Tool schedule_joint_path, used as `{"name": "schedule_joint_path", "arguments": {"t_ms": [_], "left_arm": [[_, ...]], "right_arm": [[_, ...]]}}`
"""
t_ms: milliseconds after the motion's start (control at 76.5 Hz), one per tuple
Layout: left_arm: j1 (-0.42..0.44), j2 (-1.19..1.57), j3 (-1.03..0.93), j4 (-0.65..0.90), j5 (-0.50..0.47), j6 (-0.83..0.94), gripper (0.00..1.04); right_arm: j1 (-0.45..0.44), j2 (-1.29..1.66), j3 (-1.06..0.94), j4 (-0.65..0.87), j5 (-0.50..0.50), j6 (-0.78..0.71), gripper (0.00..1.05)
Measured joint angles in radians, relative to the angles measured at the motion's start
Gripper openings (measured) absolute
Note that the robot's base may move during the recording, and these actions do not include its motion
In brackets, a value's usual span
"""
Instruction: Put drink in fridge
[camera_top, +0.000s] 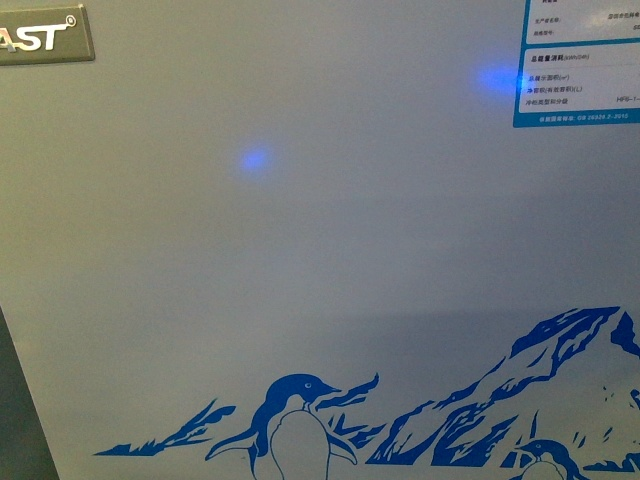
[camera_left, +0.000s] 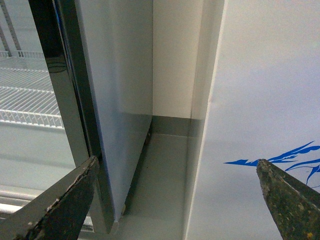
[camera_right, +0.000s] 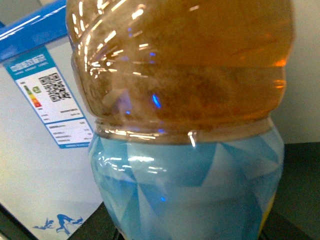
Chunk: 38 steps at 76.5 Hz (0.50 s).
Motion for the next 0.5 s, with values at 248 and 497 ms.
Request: {"name": "schedule_joint_path", "arguments": {"t_ms": [248,497], "left_arm": [[0.0,0.0,0.0,0.0,0.0,0.0,0.97],[0.0,0.0,0.0,0.0,0.0,0.0,0.97]], "right_arm": [[0.144,-0.066,-0.001,-0.053,0.1,-0.032,0.37],[0.135,-0.161,-0.001,-0.124,0.085,-0.076,0.37]]}}
